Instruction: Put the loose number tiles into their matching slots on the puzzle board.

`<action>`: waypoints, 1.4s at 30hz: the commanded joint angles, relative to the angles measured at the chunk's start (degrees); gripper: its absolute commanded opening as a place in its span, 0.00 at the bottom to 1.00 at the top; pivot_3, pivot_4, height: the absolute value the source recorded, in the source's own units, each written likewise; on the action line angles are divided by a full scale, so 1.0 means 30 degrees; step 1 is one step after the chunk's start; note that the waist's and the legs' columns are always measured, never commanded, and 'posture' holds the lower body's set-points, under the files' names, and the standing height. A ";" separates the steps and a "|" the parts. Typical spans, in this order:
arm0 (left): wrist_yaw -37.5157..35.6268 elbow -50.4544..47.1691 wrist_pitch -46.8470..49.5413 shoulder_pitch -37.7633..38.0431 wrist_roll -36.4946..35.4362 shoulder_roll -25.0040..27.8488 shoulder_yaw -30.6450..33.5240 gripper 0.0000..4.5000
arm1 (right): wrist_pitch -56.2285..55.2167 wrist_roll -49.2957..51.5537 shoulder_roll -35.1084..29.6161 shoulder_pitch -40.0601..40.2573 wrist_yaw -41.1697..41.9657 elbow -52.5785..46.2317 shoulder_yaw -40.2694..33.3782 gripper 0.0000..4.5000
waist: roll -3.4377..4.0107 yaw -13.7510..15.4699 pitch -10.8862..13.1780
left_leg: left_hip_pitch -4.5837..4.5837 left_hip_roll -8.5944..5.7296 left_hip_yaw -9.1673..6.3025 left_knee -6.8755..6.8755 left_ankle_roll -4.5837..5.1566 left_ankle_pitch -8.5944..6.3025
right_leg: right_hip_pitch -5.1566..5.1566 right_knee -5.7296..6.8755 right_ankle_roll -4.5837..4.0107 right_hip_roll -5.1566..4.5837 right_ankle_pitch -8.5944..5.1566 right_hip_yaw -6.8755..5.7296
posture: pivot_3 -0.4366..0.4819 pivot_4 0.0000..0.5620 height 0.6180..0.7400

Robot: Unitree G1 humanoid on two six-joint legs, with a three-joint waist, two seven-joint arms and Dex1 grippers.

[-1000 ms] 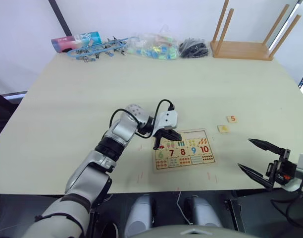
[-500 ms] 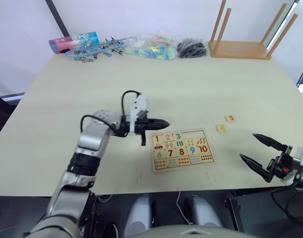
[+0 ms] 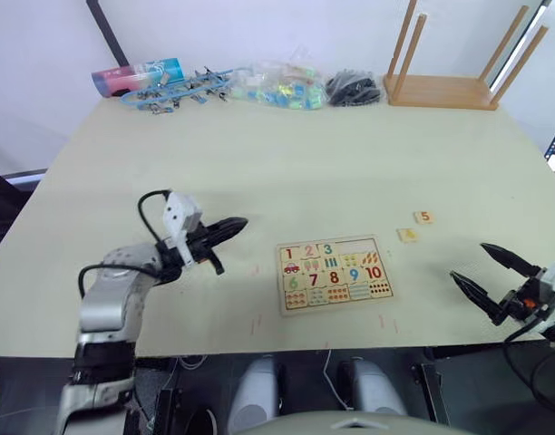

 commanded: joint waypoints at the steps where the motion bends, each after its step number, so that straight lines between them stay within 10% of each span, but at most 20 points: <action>1: 0.0651 -0.1536 -0.1092 0.1774 -0.0518 -0.0142 0.1197 0.27 | -0.0213 -0.0091 -0.0288 -0.0143 -0.0373 0.0427 -0.0781 1.00 | 0.0000 0.0036 0.0001 | 0.0002 0.0003 0.0005 -0.0001 0.0000 0.0000 | -0.0001 0.0000 -0.0001 -0.0007 0.0000 -0.0001 | 0.48 0.27 0.98; 9: 0.2393 -0.2224 -0.3686 0.5588 -0.1054 -0.1636 0.3248 0.98 | 0.0047 0.0588 0.0024 0.0127 -0.0563 0.0716 -0.1466 1.00 | 0.0000 0.0043 -0.0004 | 0.0007 0.0010 0.0017 -0.0009 0.0002 -0.0002 | 0.0000 -0.0006 -0.0071 -0.0044 -0.0040 -0.0015 | 0.48 0.27 0.98; 18: 0.5244 -0.4973 -0.4030 0.8915 -0.1937 -0.4289 0.3594 0.98 | -0.1147 0.0534 0.1133 0.1557 -0.0722 0.0206 -0.1604 1.00 | -0.0011 0.0037 -0.0014 | 0.0007 0.0019 0.0036 -0.0013 0.0014 -0.0012 | 0.0000 -0.0024 -0.0075 -0.0054 -0.0043 -0.0007 | 0.48 0.27 0.98; 42: 0.4892 -0.4687 -0.3888 0.9155 -0.2495 -0.2994 0.3125 0.98 | -0.1314 0.0239 0.1913 0.2290 -0.1612 -0.0419 -0.1336 1.00 | -0.0005 0.0033 -0.0021 | 0.0010 0.0026 0.0043 -0.0017 0.0014 -0.0013 | -0.0004 -0.0035 -0.0080 -0.0037 -0.0047 -0.0005 | 0.48 0.27 0.98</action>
